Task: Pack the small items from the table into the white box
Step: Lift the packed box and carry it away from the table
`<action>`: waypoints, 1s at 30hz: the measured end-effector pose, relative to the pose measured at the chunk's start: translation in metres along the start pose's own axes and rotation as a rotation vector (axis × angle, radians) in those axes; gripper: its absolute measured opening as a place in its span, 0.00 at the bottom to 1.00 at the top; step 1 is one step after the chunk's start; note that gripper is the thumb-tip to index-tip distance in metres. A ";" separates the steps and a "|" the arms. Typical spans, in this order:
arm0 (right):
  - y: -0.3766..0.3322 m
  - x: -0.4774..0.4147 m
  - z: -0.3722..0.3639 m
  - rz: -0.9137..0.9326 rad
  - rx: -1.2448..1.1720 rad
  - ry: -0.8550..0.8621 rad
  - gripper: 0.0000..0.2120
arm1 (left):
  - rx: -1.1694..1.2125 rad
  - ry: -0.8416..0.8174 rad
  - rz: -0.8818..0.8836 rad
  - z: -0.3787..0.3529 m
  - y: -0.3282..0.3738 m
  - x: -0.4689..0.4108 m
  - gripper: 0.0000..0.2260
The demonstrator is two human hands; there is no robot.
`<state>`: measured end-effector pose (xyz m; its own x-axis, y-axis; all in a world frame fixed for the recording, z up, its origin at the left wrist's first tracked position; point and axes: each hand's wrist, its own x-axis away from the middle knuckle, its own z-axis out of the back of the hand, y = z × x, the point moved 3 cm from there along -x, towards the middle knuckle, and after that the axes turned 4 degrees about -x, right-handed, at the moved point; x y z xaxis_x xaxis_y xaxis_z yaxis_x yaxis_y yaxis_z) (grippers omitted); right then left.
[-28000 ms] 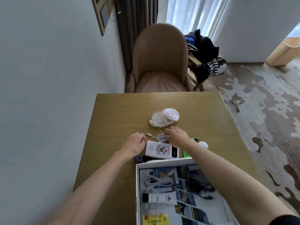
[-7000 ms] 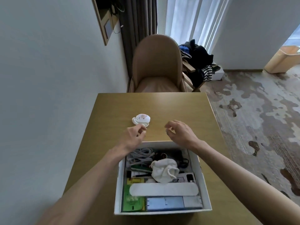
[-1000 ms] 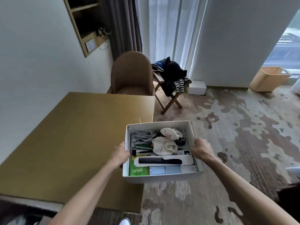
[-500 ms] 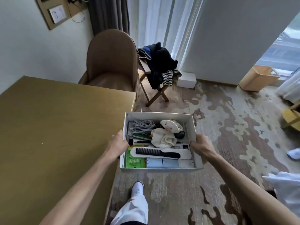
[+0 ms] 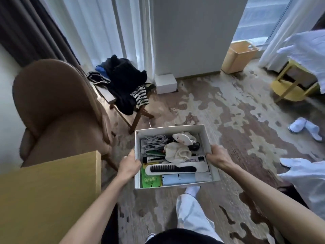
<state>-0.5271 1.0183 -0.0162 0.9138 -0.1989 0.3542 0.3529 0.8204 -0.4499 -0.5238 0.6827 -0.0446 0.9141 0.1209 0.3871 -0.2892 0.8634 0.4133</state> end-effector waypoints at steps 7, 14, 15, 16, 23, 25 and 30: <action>0.027 -0.169 0.042 -0.022 -0.092 -0.055 0.03 | -0.062 -0.038 -0.002 -0.002 0.109 -0.143 0.23; 0.009 -0.350 0.114 0.018 -0.045 -0.097 0.04 | -0.003 0.005 0.034 0.014 0.202 -0.281 0.18; 0.004 -0.376 0.121 0.018 -0.035 -0.100 0.04 | 0.002 0.002 0.040 0.015 0.213 -0.304 0.19; 0.000 -0.402 0.127 0.008 -0.026 -0.111 0.04 | 0.011 -0.002 0.043 0.016 0.223 -0.329 0.18; -0.038 -0.596 0.167 -0.060 0.019 -0.121 0.03 | 0.034 -0.049 0.010 0.033 0.297 -0.538 0.22; -0.054 -0.646 0.181 -0.090 0.004 -0.125 0.05 | 0.038 -0.053 -0.008 0.046 0.320 -0.596 0.23; -0.097 -0.764 0.215 -0.118 -0.031 -0.047 0.13 | 0.051 -0.028 -0.045 0.096 0.372 -0.713 0.23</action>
<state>-1.3030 1.2056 -0.0671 0.8555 -0.2673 0.4435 0.4640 0.7758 -0.4275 -1.3109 0.8703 -0.0878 0.9184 0.0678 0.3899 -0.2626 0.8415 0.4722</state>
